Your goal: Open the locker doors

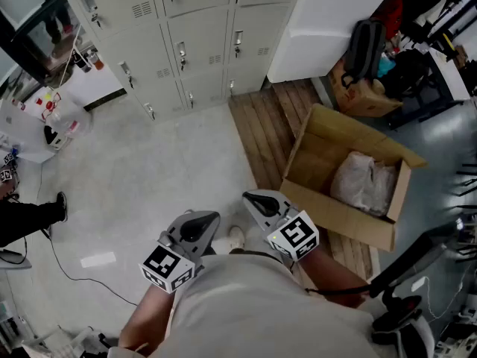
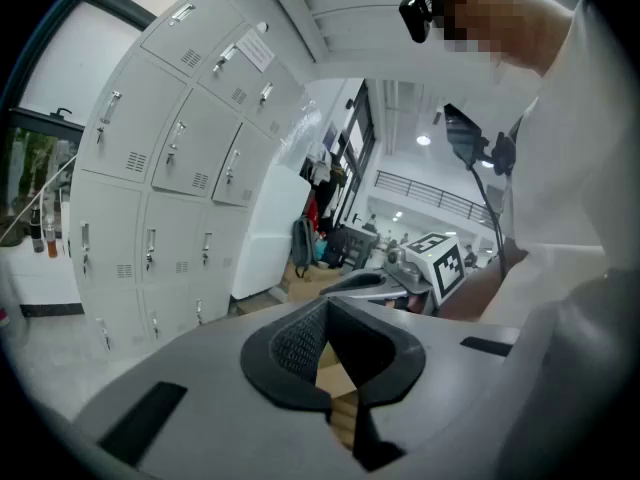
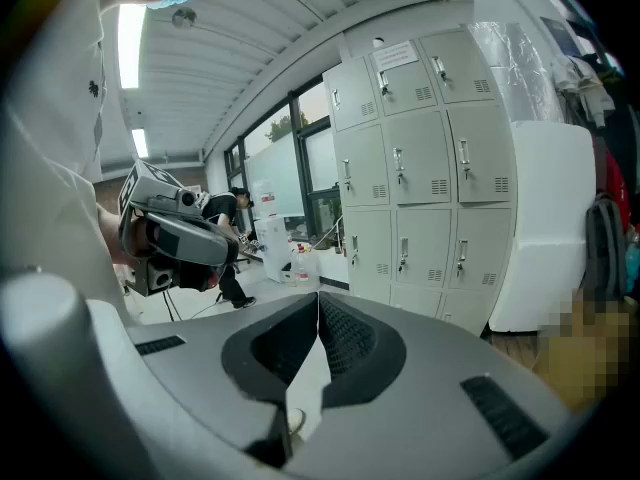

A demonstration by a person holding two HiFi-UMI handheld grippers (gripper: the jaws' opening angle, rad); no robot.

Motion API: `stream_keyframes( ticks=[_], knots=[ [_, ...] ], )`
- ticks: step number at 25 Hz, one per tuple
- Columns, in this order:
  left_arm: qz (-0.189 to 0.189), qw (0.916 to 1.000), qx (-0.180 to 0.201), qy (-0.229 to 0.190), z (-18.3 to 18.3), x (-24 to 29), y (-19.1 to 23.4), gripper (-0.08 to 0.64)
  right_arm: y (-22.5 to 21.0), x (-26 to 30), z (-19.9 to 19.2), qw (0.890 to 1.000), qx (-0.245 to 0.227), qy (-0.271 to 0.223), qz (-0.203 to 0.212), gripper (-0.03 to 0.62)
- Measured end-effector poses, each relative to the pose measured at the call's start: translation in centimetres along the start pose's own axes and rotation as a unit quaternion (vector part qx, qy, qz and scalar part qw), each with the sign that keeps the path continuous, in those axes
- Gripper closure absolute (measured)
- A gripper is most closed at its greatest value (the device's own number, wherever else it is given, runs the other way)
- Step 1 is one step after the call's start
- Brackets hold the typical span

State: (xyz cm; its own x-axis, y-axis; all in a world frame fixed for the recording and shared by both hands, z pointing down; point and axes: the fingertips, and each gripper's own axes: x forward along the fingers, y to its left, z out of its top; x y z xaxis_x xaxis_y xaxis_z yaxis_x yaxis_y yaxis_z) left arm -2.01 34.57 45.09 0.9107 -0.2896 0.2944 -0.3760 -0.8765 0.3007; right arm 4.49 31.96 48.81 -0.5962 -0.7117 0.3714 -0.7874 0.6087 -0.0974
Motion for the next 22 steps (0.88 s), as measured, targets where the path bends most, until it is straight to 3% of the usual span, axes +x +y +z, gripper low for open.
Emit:
stream_keyframes(
  ticks=[5, 11, 16, 22],
  knots=[
    [0.008, 0.9999, -0.009, 0.007, -1.4, 1.0, -2.7, 0.549, 0.0, -3.0, -1.3, 1.000, -0.004, 0.004, 0.007, 0.574],
    [0.036, 0.9993, -0.003, 0.011, -0.9, 0.9, -2.3, 0.549, -1.1, -3.1, -1.7, 1.000, 0.001, 0.000, 0.015, 0.574],
    [0.056, 0.9980, -0.020, 0.020, -1.2, 0.2, 1.5, 0.549, -1.9, 0.4, -1.6, 0.999, -0.008, 0.023, 0.025, 0.574],
    [0.036, 0.9988, -0.033, 0.011, 0.0, 0.2, 8.7, 0.549, -4.2, 7.5, 0.9, 0.999, -0.011, 0.038, 0.010, 0.573]
  ],
)
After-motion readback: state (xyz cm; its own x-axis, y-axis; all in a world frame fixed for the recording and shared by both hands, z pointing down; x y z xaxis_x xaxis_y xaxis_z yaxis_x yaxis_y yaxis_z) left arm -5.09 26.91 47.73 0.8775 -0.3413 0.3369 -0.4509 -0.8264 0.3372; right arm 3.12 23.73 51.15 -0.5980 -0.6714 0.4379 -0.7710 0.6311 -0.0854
